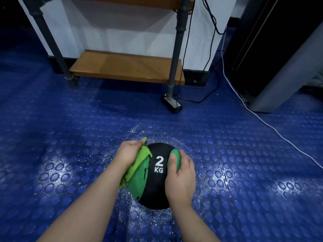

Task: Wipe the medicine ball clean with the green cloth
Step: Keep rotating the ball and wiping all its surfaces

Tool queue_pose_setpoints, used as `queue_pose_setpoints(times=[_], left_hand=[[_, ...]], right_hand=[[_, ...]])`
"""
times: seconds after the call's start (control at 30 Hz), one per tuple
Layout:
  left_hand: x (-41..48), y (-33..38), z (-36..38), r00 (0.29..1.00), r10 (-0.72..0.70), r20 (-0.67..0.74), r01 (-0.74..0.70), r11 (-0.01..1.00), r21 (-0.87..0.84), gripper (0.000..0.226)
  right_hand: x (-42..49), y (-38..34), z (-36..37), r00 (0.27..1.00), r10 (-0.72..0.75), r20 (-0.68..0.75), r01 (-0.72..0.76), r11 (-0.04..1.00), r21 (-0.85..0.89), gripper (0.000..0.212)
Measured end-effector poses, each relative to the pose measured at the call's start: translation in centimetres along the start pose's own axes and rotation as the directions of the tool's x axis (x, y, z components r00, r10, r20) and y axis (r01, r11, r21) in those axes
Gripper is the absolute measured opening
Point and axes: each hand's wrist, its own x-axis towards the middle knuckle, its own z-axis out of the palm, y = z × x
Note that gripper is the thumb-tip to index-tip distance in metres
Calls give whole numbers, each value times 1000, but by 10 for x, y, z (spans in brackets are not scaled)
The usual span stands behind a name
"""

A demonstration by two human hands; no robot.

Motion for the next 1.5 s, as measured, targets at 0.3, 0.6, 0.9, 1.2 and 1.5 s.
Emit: queue_pose_setpoints(times=[0.3, 0.6, 0.9, 1.2, 1.5], left_hand=[[-30, 50, -2, 857, 503, 112, -514, 820, 253, 46], [3, 41, 14, 978, 193, 83, -210, 886, 414, 32], [-43, -87, 26, 971, -127, -201, 19, 885, -465, 28], [-112, -74, 59, 904, -180, -389, -82, 819, -569, 25], [-150, -59, 80, 865, -88, -493, -161, 883, -440, 39]], right_hand=[[6, -1, -1, 993, -48, 110, 60, 992, -109, 49], [8, -4, -2, 994, -21, 106, 26, 999, -42, 48], [36, 7, -20, 973, 150, 176, -168, 982, 92, 45], [40, 4, -16, 980, 125, 155, -136, 989, 65, 43], [36, -5, -11, 960, 166, 227, -158, 986, -53, 45]])
